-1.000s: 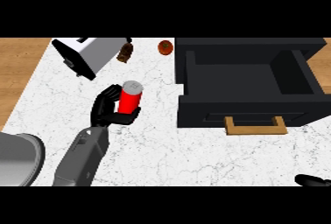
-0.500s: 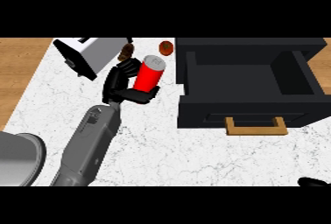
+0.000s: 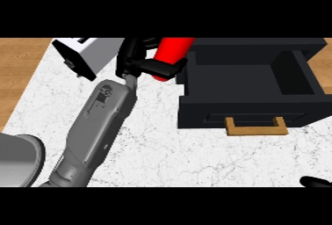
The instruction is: Pick up the can, place it into the drawer and close the drawer
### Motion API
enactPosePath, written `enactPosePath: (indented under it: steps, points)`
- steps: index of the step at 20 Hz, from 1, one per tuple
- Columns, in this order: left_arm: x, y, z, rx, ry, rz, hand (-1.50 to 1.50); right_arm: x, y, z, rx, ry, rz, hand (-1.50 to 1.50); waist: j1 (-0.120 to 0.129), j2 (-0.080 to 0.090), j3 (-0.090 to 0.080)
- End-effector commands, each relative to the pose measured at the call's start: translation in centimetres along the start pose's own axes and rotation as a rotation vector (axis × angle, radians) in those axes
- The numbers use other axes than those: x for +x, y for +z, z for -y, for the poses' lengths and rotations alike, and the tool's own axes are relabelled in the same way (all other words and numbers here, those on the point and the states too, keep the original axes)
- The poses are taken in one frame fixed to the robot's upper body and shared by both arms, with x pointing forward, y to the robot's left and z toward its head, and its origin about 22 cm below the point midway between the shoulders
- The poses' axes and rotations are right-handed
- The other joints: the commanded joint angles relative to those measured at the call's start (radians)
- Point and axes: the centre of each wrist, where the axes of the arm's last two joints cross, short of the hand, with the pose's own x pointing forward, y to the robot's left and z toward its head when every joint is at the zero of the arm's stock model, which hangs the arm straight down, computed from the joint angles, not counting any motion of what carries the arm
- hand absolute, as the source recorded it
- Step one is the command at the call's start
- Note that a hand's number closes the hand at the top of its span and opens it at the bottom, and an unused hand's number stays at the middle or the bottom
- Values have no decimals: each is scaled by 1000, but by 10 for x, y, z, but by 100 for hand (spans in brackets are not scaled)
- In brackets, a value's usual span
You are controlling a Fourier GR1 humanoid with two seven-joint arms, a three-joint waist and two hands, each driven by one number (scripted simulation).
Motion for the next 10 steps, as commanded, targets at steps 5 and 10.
enactPosePath:
  steps: [5, 10]
  points:
    - [71, -23, 46, -26, -54, 10, 150, 0, 0, 0, -17, 1, 10, -150, -4, 2, 0]
    - [87, -36, 69, -33, -78, -17, 150, -1, -6, 4, -16, 7, 11, -150, -14, 4, 0]
